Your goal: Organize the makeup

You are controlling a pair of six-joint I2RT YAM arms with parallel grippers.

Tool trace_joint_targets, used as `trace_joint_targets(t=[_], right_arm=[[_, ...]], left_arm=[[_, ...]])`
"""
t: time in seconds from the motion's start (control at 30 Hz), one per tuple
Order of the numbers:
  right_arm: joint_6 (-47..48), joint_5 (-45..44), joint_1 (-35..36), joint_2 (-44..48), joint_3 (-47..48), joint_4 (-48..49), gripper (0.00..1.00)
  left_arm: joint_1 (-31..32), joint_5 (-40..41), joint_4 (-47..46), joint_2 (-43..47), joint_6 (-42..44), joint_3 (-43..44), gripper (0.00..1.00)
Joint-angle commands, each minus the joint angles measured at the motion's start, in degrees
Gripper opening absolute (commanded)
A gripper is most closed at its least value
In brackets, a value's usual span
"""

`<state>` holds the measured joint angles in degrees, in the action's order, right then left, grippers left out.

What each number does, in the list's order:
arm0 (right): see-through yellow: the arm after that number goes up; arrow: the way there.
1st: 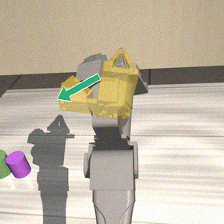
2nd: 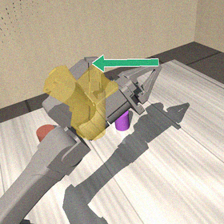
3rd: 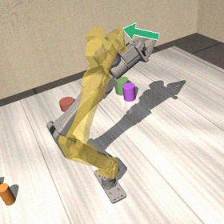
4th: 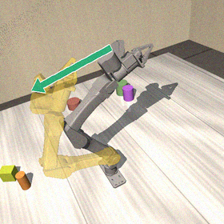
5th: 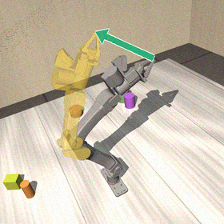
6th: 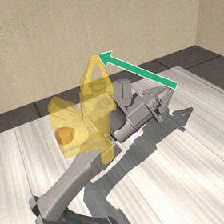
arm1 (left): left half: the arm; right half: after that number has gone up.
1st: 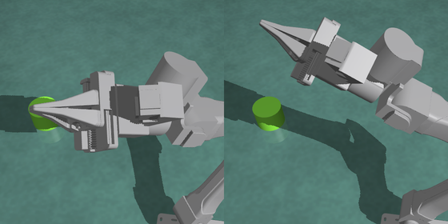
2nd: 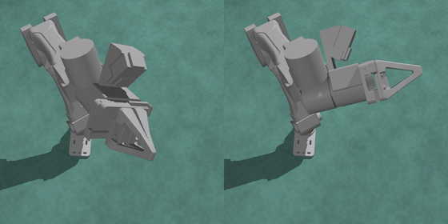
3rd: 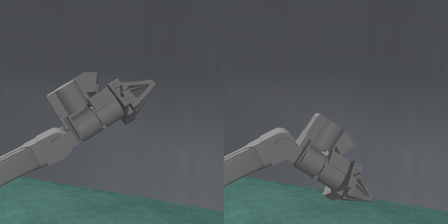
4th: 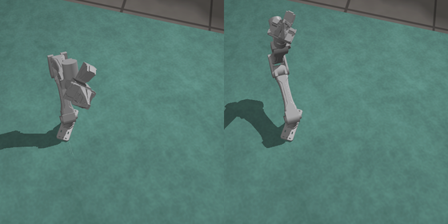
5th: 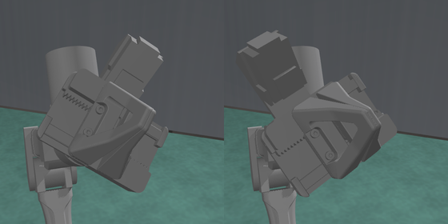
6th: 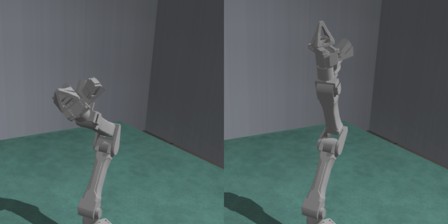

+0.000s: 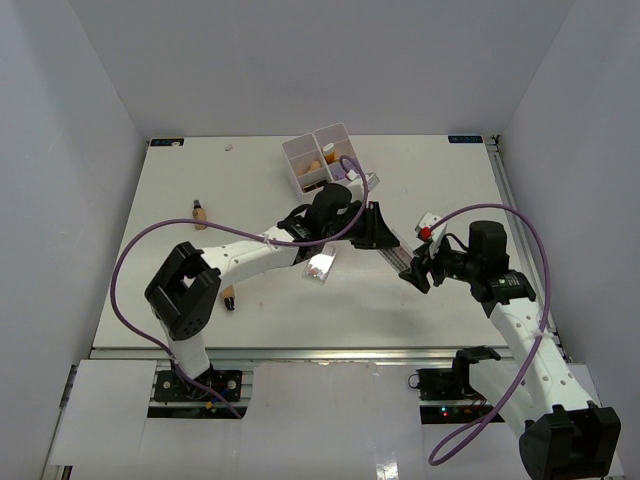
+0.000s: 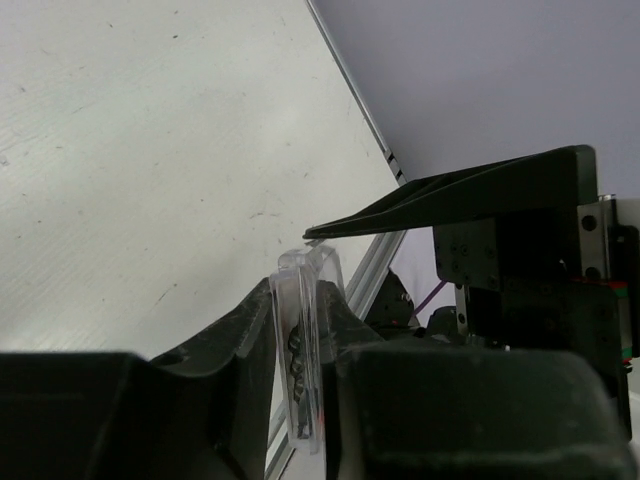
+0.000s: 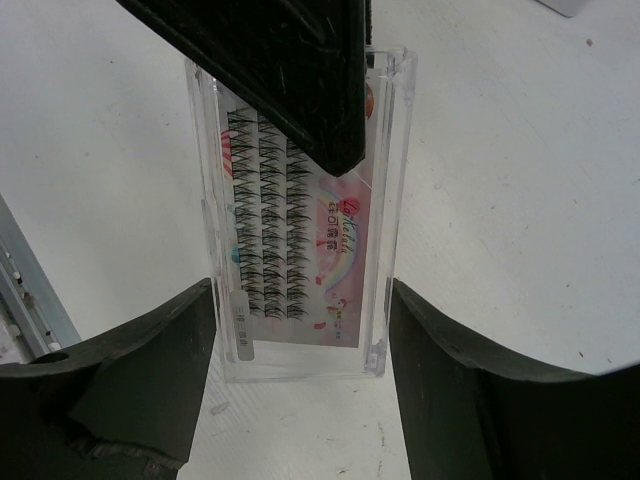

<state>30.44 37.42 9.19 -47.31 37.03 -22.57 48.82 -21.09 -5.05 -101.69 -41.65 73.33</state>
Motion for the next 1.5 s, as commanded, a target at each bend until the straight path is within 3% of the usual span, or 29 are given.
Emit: trace_joint_targets(t=[0.0,0.13,0.2,0.27,0.3,0.53,0.57,0.77,0.97,1.13,1.33,1.47], right_arm=[[0.18,1.07,-0.14,0.94,0.32,2.82,0.32],[-0.02,0.49,-0.06,0.82,0.16,3.13,0.43],[-0.30,-0.07,-0.14,0.77,0.06,3.33,0.61],[-0.64,-0.73,-0.14,1.02,-0.05,3.62,0.87],[-0.84,-0.92,-0.14,1.11,-0.10,3.69,0.93],[2.00,1.30,-0.43,2.45,0.26,1.59,0.90],[3.35,2.85,-0.58,2.85,0.41,0.50,0.90],[5.24,3.98,-0.67,3.91,0.52,-0.19,0.90],[5.07,3.80,-0.67,3.45,0.59,-0.10,0.90],[5.12,3.63,-0.67,2.66,0.62,-0.05,0.90],[5.16,2.31,-0.75,1.35,0.59,0.25,0.90],[5.07,2.04,-0.84,0.90,0.50,0.51,0.90]], left_arm=[[-0.04,-1.10,2.44,0.63,1.39,1.48,0.23],[-0.04,-4.04,2.07,0.44,1.05,1.80,0.12],[-0.04,-4.04,2.37,0.57,1.62,1.81,0.12],[-0.24,-3.23,3.59,0.82,3.43,2.33,0.11],[-0.40,-2.75,5.09,0.95,4.45,2.74,0.11],[-4.46,3.64,16.50,3.70,17.55,6.45,0.12],[-5.33,7.00,19.33,4.41,24.26,8.19,0.13],[-11.26,16.27,25.30,6.19,42.01,15.55,0.15],[-18.97,16.15,24.64,3.64,56.81,24.84,0.18],[-22.96,14.34,23.36,-4.20,67.78,34.29,0.18],[-26.92,8.90,22.19,-12.81,71.70,43.10,0.19],[-27.72,6.59,19.64,-16.52,73.73,43.74,0.20]])
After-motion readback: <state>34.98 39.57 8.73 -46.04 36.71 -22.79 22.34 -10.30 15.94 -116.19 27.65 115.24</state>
